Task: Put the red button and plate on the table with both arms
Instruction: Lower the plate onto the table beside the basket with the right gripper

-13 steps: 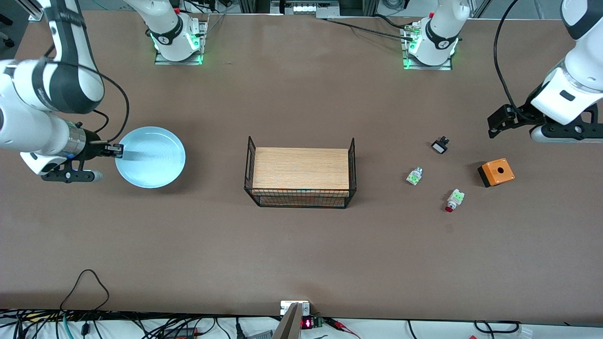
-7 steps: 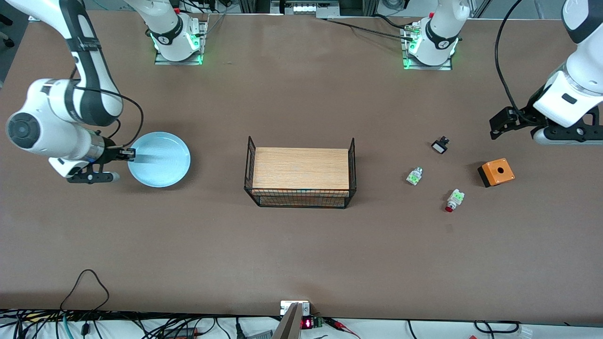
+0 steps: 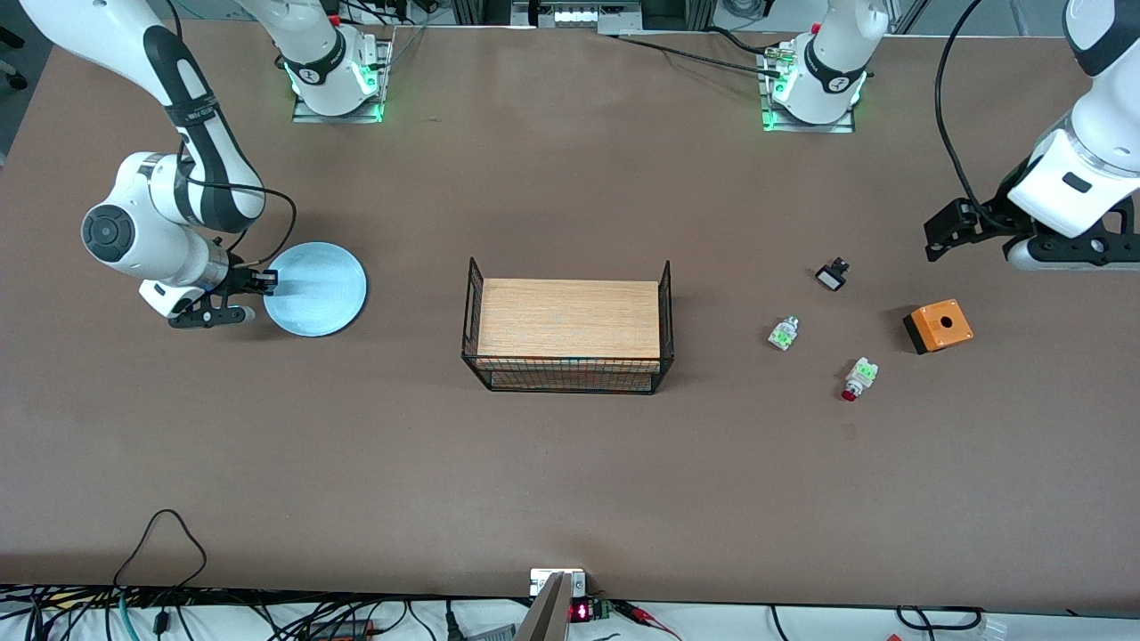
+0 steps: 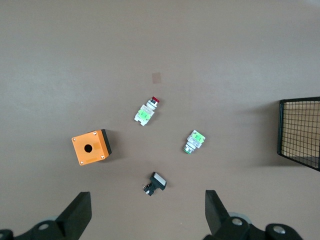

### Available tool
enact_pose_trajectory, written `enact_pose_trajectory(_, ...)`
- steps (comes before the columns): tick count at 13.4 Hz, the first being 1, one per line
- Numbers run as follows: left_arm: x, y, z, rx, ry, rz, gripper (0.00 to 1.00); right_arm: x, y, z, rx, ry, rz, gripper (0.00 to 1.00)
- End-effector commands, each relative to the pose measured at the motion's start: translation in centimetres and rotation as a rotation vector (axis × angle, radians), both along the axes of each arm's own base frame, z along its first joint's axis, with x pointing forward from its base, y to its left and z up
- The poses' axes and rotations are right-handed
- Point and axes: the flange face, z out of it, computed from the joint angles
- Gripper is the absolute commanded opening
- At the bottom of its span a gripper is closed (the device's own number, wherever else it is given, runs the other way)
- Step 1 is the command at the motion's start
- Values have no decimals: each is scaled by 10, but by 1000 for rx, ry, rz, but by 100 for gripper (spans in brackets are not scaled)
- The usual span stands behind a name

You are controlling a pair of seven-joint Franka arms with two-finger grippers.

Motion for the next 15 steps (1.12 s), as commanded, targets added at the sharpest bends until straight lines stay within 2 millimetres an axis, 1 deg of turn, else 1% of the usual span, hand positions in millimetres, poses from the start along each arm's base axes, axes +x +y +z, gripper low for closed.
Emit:
enact_pose_trajectory(1,0,-7,9,-11,18,1,100,2,-4,11,8,-24,13,100)
enact_pose_trajectory(3,0,-5,9,-11,18,2,100,11,9,36,11,-33,0,100)
enact_pose_trajectory(5,1,-1,8,-11,20,6,100,27,40,64,3,-49,-71,100)
enact_pose_trajectory(8,1,0,7,-12,22,1,100,48,93,112,-3,-53,-93,100)
enact_pose_trajectory(9,1,0,6,-12,23,0,100,54,102,130,-5,-53,-103,100)
enact_pose_trajectory(10,2,0,4,-15,28,4,100,60,108,151,-7,-45,-107,100)
enact_pose_trajectory(11,5,6,2,-6,24,14,100,68,110,180,-8,-39,-112,100)
enact_pose_trajectory(12,5,9,6,-20,21,16,100,75,111,212,-9,-30,-111,100)
enact_pose_trajectory(13,10,2,2,-19,25,6,100,80,113,239,-8,-31,-110,100)
enact_pose_trajectory(14,7,1,8,-14,28,15,100,83,113,266,-9,-33,-109,100)
enact_pose_trajectory(15,11,1,8,-15,25,15,100,82,112,286,-10,-34,-109,100)
